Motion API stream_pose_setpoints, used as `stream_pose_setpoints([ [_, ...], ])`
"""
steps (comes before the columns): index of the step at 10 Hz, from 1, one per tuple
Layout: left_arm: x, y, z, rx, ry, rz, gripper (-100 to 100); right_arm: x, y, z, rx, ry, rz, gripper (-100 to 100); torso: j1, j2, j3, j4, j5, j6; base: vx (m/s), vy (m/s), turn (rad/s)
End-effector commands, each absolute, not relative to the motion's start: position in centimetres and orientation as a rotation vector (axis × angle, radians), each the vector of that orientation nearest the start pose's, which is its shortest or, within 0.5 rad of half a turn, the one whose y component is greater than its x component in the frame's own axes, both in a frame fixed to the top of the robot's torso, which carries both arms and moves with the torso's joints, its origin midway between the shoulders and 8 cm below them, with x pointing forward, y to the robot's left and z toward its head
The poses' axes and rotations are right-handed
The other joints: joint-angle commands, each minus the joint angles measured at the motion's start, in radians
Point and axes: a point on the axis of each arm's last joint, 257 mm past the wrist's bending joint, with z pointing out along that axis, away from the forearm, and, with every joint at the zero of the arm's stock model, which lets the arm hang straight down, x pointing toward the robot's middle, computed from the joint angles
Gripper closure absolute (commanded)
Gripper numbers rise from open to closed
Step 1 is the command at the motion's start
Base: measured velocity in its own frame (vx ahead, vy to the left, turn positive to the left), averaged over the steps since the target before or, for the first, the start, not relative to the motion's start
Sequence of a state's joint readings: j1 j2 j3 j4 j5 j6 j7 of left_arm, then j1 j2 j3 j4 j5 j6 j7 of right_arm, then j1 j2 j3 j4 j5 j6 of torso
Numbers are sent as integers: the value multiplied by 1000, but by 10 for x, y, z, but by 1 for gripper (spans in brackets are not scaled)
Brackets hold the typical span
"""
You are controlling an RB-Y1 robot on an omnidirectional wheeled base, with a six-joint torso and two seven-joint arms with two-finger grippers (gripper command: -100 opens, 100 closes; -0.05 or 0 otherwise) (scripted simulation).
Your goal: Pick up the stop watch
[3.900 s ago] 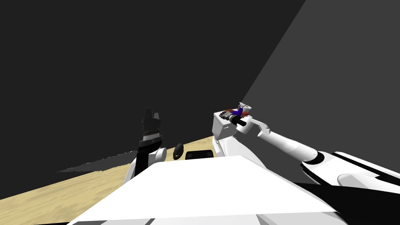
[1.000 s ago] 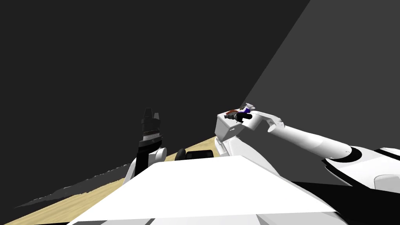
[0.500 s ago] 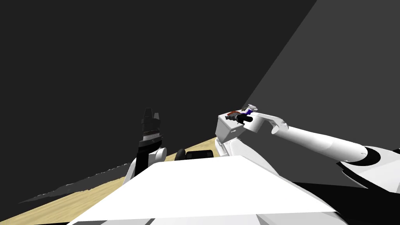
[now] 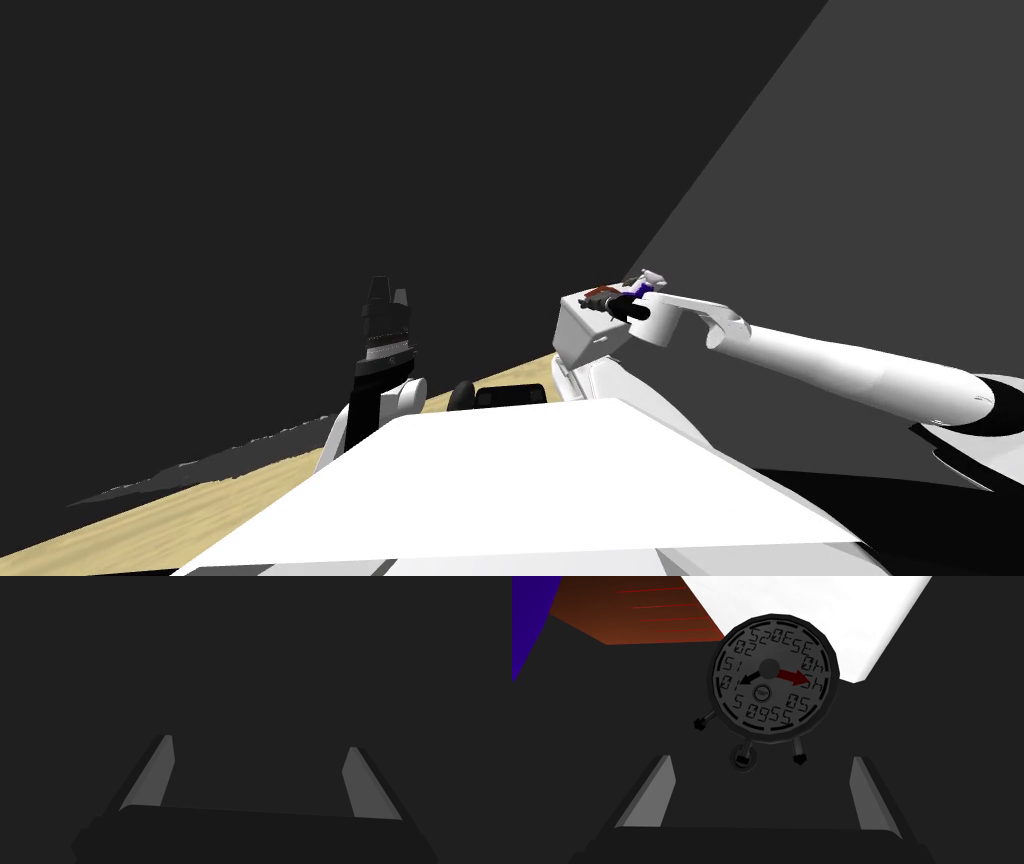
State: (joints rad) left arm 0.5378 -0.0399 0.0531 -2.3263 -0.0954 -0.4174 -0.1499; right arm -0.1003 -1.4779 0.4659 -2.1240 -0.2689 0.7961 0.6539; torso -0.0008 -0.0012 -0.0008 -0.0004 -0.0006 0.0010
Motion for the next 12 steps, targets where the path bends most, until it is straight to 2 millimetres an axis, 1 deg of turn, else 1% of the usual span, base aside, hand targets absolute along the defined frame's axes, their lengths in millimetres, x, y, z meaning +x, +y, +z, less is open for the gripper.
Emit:
stream_pose_setpoints([
  [1, 343, 297, 17, -618, 718, -1015, 0, 459, -405, -172, -338, 2140, -382, -100, 0, 0, 0, 0, 0, 0, 35, -13, 62],
  [3, 343, 297, 17, -618, 718, -1014, 0, 459, -405, -172, -285, 2145, -354, -100, 0, -1, 0, 0, 0, 0, 24, -13, 14],
  [4, 343, 297, 17, -618, 718, -1015, 0, 451, -407, -173, -317, 2143, -381, -100, 0, 0, 0, 0, 0, 0, 26, -8, 67],
  [6, 343, 297, 17, -618, 718, -1014, 0, 451, -407, -173, -275, 2146, -358, -100, 0, 0, 0, 0, 0, 0, 18, -10, 15],
  [7, 343, 297, 17, -618, 718, -1015, 0, 443, -409, -175, -301, 2145, -379, -100, 0, 1, 0, 0, 0, 0, 22, -7, 59],
  [8, 343, 297, 17, -618, 718, -1015, 0, 443, -409, -175, -272, 2147, -364, -100, 0, 0, 0, 0, 0, 0, 26, -10, 39],
  [9, 343, 297, 17, -618, 718, -1015, 0, 435, -410, -176, -308, 2147, -388, -100, 0, 0, 0, 0, 0, 0, 31, -13, 68],
  [11, 343, 297, 17, -618, 718, -1014, 0, 435, -410, -176, -254, 2150, -359, -100, 0, 0, 0, 0, 0, 0, 21, -14, 15],
  [12, 343, 297, 17, -618, 718, -1014, 0, 426, -411, -177, -284, 2151, -378, -100, 0, 0, 0, 0, 0, 0, 25, -12, 60],
])
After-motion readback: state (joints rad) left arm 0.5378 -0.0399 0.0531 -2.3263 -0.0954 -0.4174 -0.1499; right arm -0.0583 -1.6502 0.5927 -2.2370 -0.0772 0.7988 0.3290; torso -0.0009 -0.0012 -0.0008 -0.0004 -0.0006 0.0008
